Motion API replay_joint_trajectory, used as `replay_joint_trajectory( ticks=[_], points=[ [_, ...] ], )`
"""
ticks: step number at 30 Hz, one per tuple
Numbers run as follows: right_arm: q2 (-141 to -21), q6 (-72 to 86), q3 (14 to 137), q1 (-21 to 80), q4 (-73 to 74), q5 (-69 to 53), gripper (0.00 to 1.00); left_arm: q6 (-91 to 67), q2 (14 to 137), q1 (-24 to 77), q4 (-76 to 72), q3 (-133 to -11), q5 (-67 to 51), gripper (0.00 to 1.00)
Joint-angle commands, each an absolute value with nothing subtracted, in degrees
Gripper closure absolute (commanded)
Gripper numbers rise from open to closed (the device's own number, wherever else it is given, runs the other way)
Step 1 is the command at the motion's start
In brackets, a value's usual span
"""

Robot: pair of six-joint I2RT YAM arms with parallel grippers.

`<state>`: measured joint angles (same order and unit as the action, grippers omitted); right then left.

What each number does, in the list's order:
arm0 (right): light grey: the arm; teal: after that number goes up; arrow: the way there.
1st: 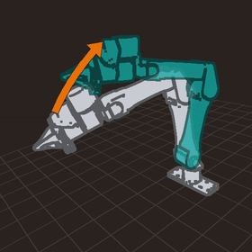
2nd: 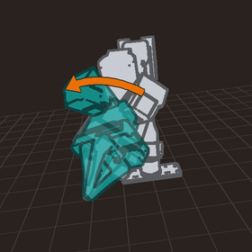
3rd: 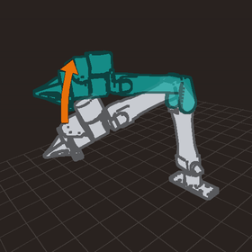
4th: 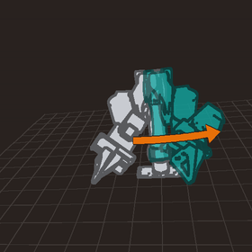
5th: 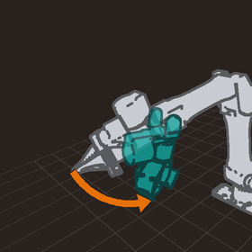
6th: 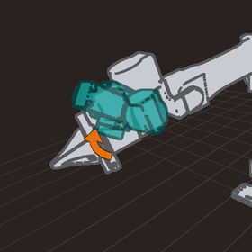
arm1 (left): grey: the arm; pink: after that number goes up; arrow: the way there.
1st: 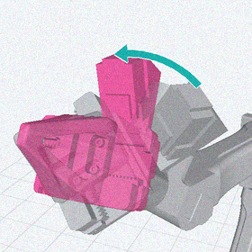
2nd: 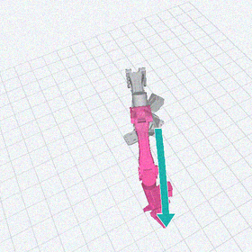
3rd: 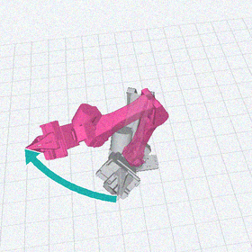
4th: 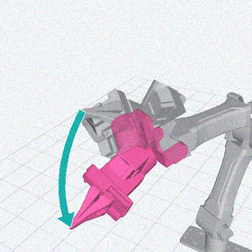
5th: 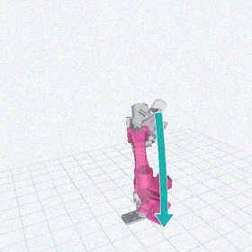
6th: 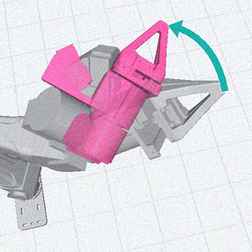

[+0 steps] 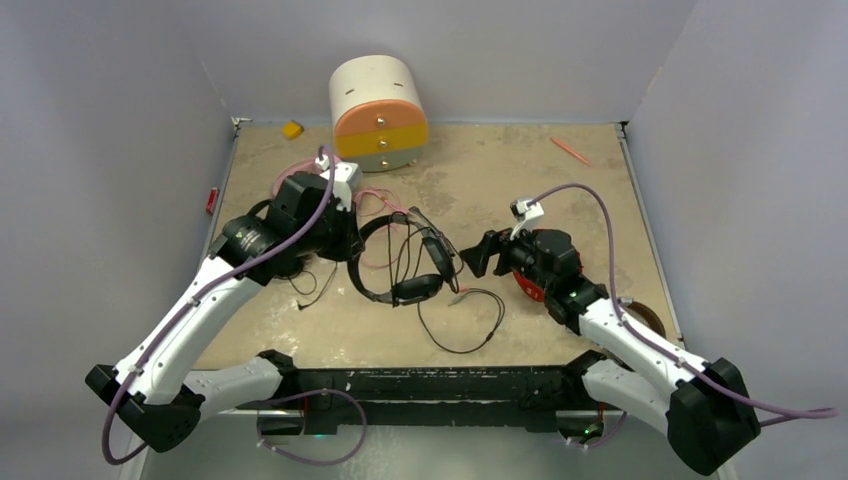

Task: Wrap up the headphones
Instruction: Wrap the headphones cable around the headphones.

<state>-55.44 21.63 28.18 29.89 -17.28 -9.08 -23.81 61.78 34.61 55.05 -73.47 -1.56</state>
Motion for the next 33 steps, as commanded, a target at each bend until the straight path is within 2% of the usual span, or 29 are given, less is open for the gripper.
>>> replay_joint_trajectory(
  ticks=[1,4,6,7,11,23,29,30,33],
  points=[
    [-54.02,22.01,22.08,29.97,-33.95,-9.09,0.11,-26.98,61.08,34.34,55.83,-79.18,-4.28,1.0],
    [-55.84,20.79,24.1,29.97,-30.66,-11.58,0.11,-27.02,61.24,34.39,56.85,-81.36,-6.64,1.0],
    [-59.0,19.6,27.77,30.09,-26.94,-13.98,0.16,-26.96,61.53,34.38,57.79,-82.95,-8.52,1.0],
    [-60.83,19.15,28.55,30.06,-27.46,-15.49,0.14,-26.72,62.02,34.38,58.59,-84.02,-9.44,1.0],
    [-63.8,19.37,27.31,30.47,-36.55,-18.34,0.11,-25.7,63.94,34.4,61.67,-87.99,-11.82,1.0],
    [-71.6,15.28,32.49,31.81,-45.61,-28.63,0.2,-26.9,64.52,34.39,62.44,-91.33,-19.37,1.0],
    [-72.72,14.76,35.24,31.82,-45.66,-29.05,0.33,-26.63,64.24,34.45,61.41,-89.17,-24.28,1.0],
    [-72.84,14.65,35.86,31.82,-45.62,-29.38,0.38,-26.37,64.14,34.45,61.17,-88.81,-24.81,1.0],
    [-72.44,15.32,37.39,31.82,-43.63,-30.01,0.63,-26.23,62.8,34.38,59.1,-87.03,-26.45,1.0]
  ],
)
